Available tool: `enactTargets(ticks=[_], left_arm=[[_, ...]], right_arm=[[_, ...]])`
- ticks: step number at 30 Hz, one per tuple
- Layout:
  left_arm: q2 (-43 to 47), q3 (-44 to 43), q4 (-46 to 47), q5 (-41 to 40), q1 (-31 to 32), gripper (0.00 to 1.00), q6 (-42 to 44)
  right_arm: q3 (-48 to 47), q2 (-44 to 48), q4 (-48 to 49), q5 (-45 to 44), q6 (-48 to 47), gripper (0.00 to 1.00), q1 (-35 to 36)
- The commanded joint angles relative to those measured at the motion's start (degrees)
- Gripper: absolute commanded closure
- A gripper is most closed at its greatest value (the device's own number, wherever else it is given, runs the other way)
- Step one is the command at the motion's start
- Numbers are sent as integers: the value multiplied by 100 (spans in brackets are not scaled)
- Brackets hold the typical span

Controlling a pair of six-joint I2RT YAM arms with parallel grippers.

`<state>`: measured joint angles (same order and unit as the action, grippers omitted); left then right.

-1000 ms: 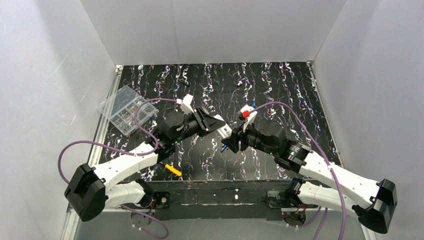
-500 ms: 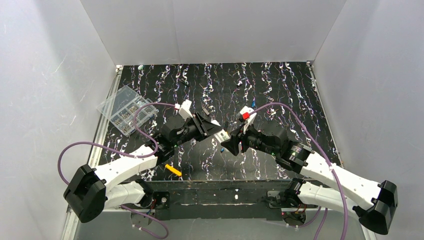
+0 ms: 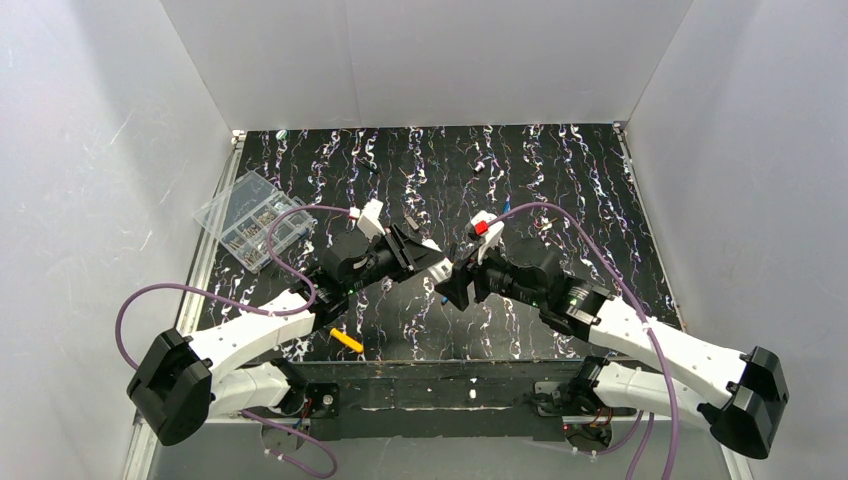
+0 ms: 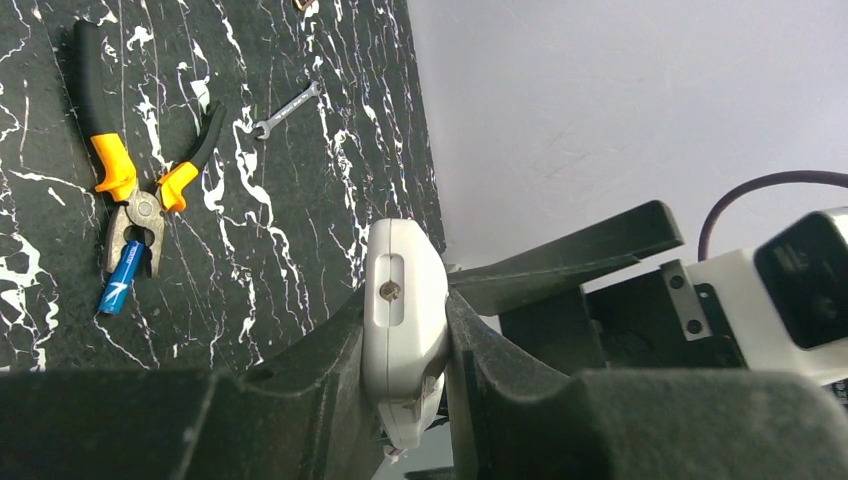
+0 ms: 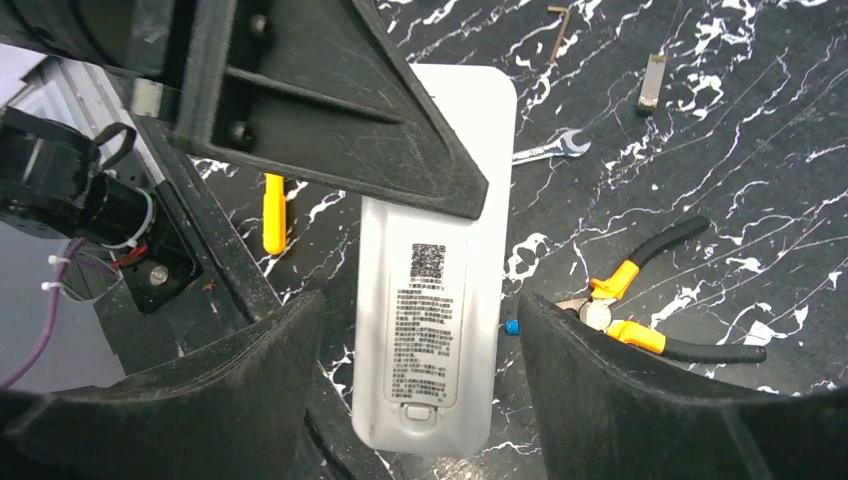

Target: Load the batteries into the remote control

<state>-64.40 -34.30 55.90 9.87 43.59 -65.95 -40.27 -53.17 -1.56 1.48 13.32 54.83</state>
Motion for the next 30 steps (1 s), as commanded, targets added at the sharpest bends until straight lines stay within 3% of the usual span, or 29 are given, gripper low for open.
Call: enactTargets(ticks=[1, 4, 7, 10, 13, 16, 19, 23, 30], left_arm=[[123, -154, 404, 70, -21, 100, -43], [136, -166, 398, 52, -25, 100, -38], [133, -168, 403, 36, -24, 100, -33], [127, -141, 442, 8, -24, 100, -49], [111, -90, 536, -26, -26, 100, -87], [120, -60, 562, -53, -26, 82, -84], [157, -37, 522, -84, -26, 69, -67], [192, -24, 480, -115, -21, 62, -58], [246, -8, 432, -124, -24, 66, -32]], right_arm=[[-131, -179, 234, -115, 79, 21, 10], [-147, -302, 195, -120, 69, 24, 12], [-208, -405, 165, -41, 46, 33, 8], [-218, -444, 165, 97, 31, 46, 10], [-254, -481, 165, 188, 21, 67, 10], [-315, -559, -32, 208, 41, 86, 10], [-387, -666, -148, 176, 82, 96, 10], [-412, -751, -199, 185, 125, 99, 10], [-360, -689, -195, 143, 144, 99, 10]])
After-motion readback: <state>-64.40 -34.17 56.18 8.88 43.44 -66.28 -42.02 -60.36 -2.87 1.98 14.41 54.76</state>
